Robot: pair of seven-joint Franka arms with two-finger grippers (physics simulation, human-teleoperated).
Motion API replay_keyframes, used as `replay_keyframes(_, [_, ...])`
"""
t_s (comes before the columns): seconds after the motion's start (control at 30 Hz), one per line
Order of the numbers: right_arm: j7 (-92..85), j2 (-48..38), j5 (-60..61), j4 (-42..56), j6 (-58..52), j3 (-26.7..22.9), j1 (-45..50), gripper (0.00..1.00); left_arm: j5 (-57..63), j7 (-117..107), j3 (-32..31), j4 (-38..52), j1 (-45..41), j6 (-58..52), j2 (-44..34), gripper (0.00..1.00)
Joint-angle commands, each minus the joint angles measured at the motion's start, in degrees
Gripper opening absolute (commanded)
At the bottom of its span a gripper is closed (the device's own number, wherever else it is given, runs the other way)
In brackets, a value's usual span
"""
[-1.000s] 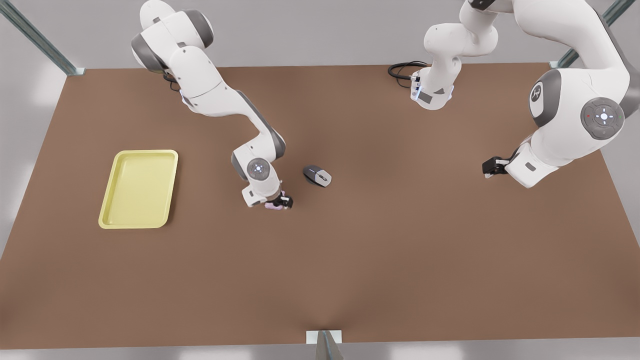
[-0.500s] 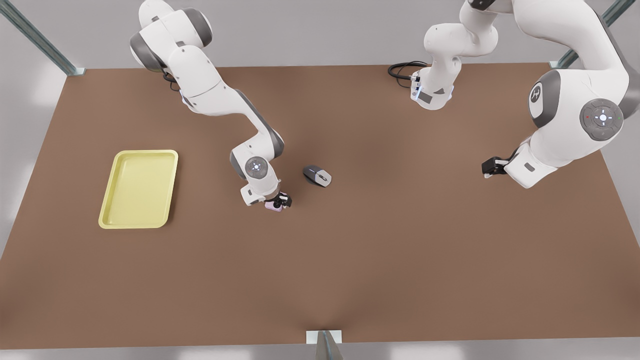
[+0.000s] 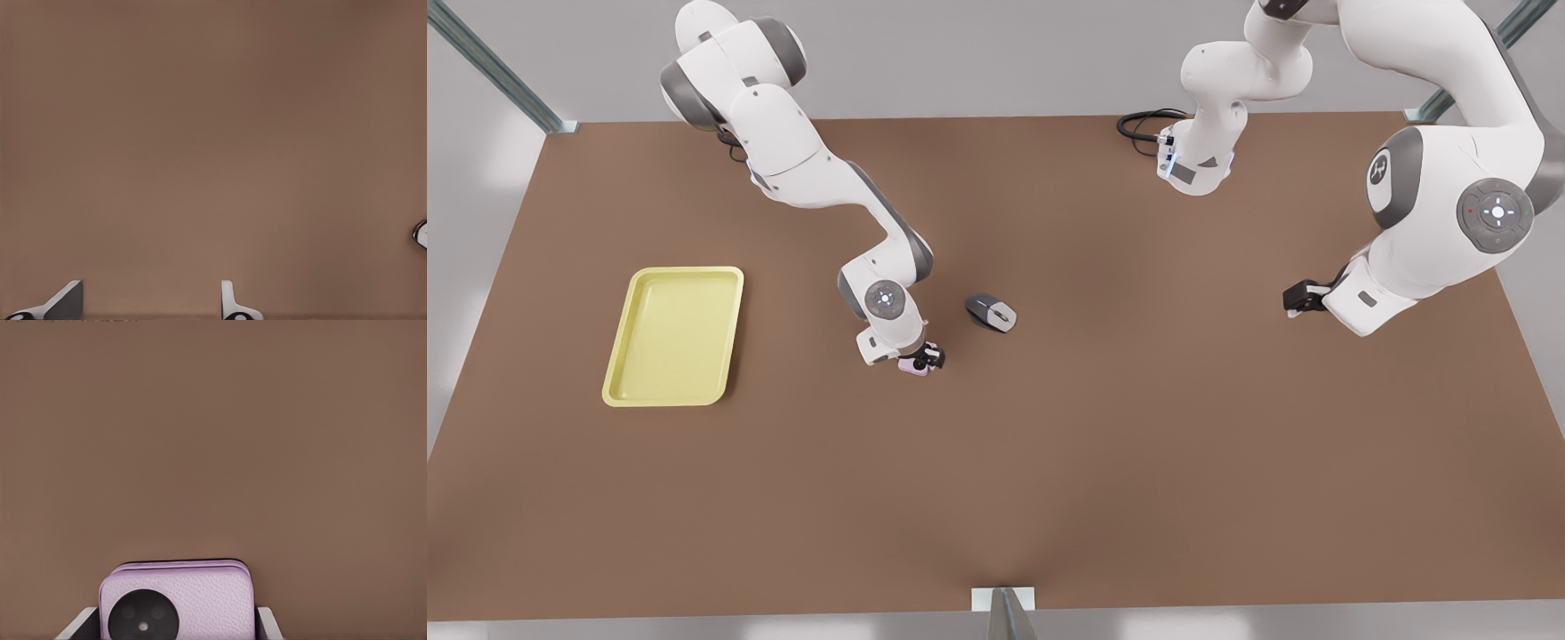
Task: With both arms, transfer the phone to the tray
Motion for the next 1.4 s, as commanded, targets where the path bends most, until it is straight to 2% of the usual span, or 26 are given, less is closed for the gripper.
replay_keyframes(0.0, [1.3,0.0,0.0,0.0,0.1,0.0,0.1,0.90,0.0,-0.1,0.1,0.0,0.0,0.0,-0.1,1.00])
replay_keyframes(0.27, [1.6,-0.2,0.0,0.3,-0.2,0.2,-0.2,0.74,0.0,-0.2,0.0,0.0,0.0,0.0,-0.1,1.00])
replay_keyframes(0.53, [-0.6,-3.4,0.0,-0.1,-3.4,0.1,-2.4,0.72,0.0,-0.2,0.0,0.0,0.0,0.0,-0.1,1.00])
replay_keyframes(0.6, [-4.7,-4.8,0.0,-0.8,-4.2,-0.1,-6.0,0.72,0.0,-0.2,0.0,0.0,0.0,0.0,-0.1,1.00])
replay_keyframes(0.87, [-41.4,-24.3,0.0,-21.6,-5.1,-0.3,-29.7,0.72,-0.2,-0.3,0.0,0.0,0.0,-0.1,-0.2,1.00])
replay_keyframes(0.97, [-53.8,-26.0,0.0,-24.4,-5.0,-0.5,-39.2,0.72,-0.2,-0.3,0.0,0.0,0.0,0.0,-0.1,1.00])
replay_keyframes(1.03, [-64.2,-26.1,0.0,-25.6,-4.4,-6.9,-40.9,0.72,-0.3,-0.3,0.0,0.0,0.0,0.0,-0.1,1.00])
replay_keyframes(1.1, [-70.8,-25.7,0.0,-26.7,-4.1,-10.0,-43.8,0.72,-0.3,-0.3,0.0,0.0,0.0,0.0,-0.1,1.00])
replay_keyframes(1.13, [-76.9,-23.6,0.0,-26.5,-1.8,-14.0,-43.8,0.72,-0.3,-0.3,0.0,0.0,0.0,0.0,-0.1,1.00])
replay_keyframes(1.23, [-77.9,-22.7,0.0,-26.6,-1.9,-15.2,-44.0,0.72,-0.3,-0.3,0.0,0.0,0.0,-0.1,-0.1,1.00])
replay_keyframes(1.27, [-77.9,-22.7,0.1,-26.3,-1.9,-15.2,-43.9,0.81,-0.3,-0.3,0.0,0.0,-0.1,-0.1,-0.1,1.00])
replay_keyframes(1.3, [-77.8,-22.3,1.0,-25.5,-2.3,-15.2,-43.8,1.00,-0.3,-0.8,0.0,0.0,-0.1,-0.2,-0.1,1.00])
replay_keyframes(1.37, [-77.7,-22.2,1.0,-25.1,-2.5,-15.2,-43.4,1.00,-0.3,-0.8,0.0,0.0,-0.1,-0.2,-0.1,1.00])
